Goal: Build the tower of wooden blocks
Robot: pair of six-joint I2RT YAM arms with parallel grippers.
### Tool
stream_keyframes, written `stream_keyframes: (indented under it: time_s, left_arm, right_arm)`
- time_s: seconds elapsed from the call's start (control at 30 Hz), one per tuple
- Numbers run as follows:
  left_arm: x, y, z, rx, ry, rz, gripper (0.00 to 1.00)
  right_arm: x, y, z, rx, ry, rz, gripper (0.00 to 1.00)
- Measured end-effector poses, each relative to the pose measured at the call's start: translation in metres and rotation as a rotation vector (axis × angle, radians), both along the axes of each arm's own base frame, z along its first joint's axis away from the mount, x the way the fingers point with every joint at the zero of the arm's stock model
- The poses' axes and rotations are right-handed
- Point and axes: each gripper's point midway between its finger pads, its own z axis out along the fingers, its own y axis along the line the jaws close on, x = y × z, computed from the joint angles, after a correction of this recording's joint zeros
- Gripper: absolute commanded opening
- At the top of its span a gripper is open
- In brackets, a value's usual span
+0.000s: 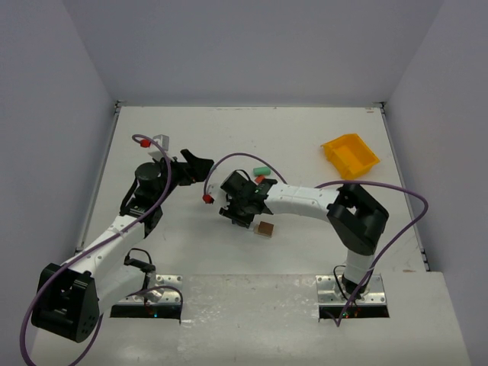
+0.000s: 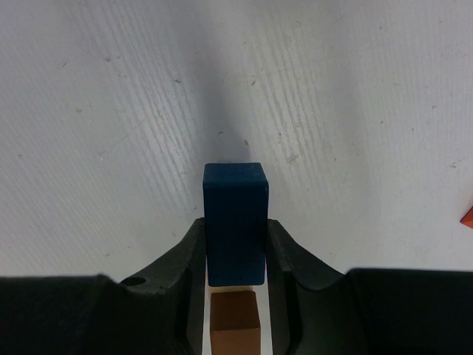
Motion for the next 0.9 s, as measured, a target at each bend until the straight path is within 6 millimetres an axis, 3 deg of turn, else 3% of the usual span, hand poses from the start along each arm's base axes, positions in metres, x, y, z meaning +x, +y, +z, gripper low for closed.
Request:
stream_keyframes:
  time_s: [0.9]
  left_arm:
    - [-0.001,-0.002,0.0,-0.003,0.0,-0.012,1.0]
  right_arm:
    - [-0.005,-0.018,0.0,-0.034,-0.004,-0.045,0.19]
